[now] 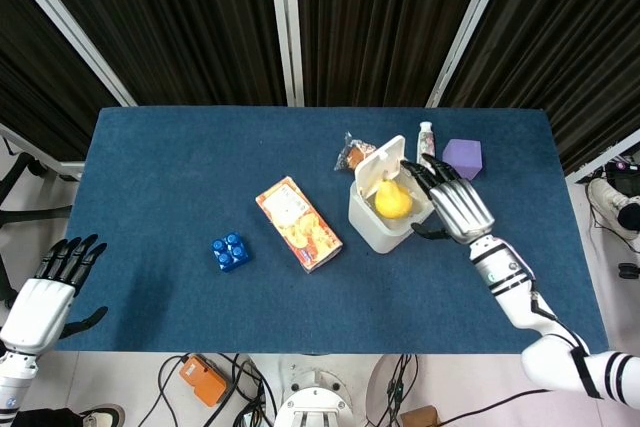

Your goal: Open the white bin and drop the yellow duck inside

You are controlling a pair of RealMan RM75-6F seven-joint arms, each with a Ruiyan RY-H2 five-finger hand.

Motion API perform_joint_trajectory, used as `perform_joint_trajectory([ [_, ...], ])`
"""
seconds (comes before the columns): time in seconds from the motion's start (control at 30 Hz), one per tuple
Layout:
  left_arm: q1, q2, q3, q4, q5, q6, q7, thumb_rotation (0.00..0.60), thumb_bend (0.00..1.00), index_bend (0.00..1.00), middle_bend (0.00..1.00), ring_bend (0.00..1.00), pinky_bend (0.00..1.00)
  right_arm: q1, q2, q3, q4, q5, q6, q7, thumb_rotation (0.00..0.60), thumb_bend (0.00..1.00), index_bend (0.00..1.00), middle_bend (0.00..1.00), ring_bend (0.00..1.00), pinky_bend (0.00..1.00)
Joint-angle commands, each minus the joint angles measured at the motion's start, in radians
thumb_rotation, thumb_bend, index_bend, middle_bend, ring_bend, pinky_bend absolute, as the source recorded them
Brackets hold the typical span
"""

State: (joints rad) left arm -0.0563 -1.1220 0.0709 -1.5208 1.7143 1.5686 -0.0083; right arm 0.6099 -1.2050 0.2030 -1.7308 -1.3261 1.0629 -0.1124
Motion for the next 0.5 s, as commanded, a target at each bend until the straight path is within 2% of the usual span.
perform_joint_trajectory([
  [0.03, 0.000, -0.001, 0.000, -0.001, -0.001, -0.001, 0.003, 0.600, 0.14, 0.00, 0.00, 0.00, 0.03, -0.032, 0.033, -0.025, -0.029, -0.035, 0.036, 0.006, 0.600, 0.26, 0.00, 0.10, 0.01, 0.12],
  [0.17, 0.000, -0.002, -0.003, -0.005, -0.007, -0.003, 0.006, 0.600, 0.14, 0.00, 0.00, 0.00, 0.03, -0.088, 0.081, -0.062, -0.061, -0.111, 0.106, 0.049, 0.600, 0.24, 0.00, 0.05, 0.00, 0.11],
  [0.27, 0.005, 0.000, -0.003, -0.004, -0.002, 0.010, 0.004, 0.600, 0.14, 0.00, 0.00, 0.00, 0.03, -0.187, 0.104, -0.135, -0.052, -0.233, 0.248, 0.068, 0.600, 0.24, 0.00, 0.01, 0.00, 0.10],
  [0.4, 0.012, 0.000, -0.005, 0.000, -0.002, 0.026, -0.004, 0.600, 0.14, 0.00, 0.00, 0.00, 0.03, -0.376, 0.091, -0.266, 0.028, -0.336, 0.449, -0.063, 0.600, 0.24, 0.00, 0.00, 0.00, 0.02],
  [0.5, 0.012, -0.003, -0.003, 0.004, 0.003, 0.028, -0.001, 0.600, 0.14, 0.00, 0.00, 0.00, 0.03, -0.500, 0.025, -0.319, 0.128, -0.371, 0.589, -0.069, 0.600, 0.24, 0.00, 0.00, 0.00, 0.00],
])
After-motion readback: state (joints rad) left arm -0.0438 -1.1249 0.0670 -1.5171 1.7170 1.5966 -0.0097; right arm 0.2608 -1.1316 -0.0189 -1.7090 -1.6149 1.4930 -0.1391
